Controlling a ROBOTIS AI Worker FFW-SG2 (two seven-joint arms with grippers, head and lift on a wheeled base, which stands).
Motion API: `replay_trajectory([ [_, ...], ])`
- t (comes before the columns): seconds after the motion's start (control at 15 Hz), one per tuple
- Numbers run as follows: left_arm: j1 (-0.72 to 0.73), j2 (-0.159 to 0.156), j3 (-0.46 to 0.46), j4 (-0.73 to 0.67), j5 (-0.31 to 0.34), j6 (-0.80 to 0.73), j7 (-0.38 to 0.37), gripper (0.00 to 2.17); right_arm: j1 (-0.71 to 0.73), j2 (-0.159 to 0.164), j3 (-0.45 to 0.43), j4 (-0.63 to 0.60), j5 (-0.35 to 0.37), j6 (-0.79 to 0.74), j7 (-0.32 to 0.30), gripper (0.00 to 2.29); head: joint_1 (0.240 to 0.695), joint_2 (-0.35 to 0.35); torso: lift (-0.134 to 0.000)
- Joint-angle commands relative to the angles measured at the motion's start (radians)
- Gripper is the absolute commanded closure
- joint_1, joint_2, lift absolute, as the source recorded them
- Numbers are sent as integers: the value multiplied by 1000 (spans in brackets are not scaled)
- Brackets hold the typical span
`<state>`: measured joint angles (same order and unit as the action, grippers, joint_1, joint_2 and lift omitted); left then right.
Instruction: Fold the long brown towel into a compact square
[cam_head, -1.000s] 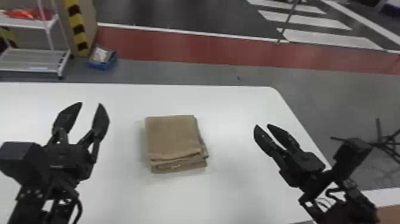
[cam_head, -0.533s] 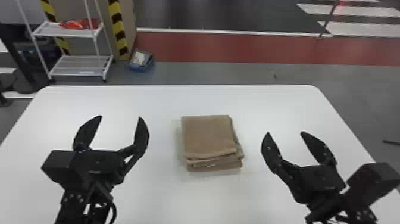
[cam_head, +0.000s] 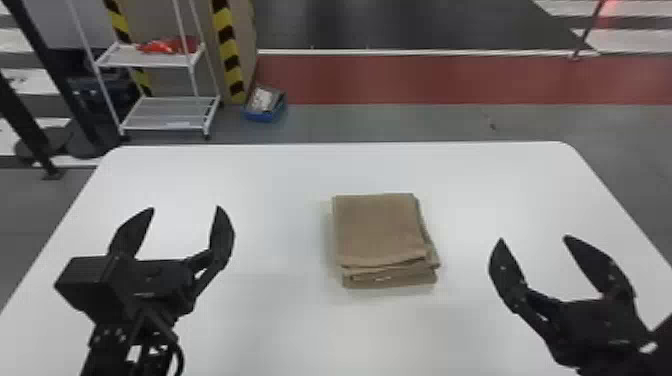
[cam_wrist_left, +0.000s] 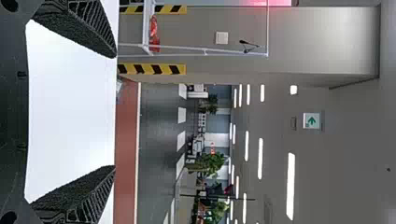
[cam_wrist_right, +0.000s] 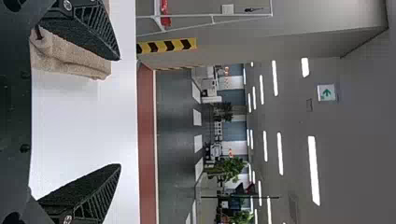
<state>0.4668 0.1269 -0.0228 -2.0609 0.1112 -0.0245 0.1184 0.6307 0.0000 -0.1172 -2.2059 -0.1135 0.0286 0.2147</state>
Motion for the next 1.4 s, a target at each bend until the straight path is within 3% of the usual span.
replay_trajectory([
  [0.0, 10, -1, 9, -8, 8, 12, -5, 26, 1, 1, -22, 0, -14, -2, 14, 66, 695, 10, -123],
  [0.47, 32, -9, 34, -51, 39, 113, -23, 26, 4, 1, -16, -8, -17, 20, 38, 70, 695, 16, -123],
  [1.33, 30, -16, 43, -47, 48, 101, -23, 26, -3, 1, 5, 5, -17, 20, 45, 70, 695, 43, -123],
])
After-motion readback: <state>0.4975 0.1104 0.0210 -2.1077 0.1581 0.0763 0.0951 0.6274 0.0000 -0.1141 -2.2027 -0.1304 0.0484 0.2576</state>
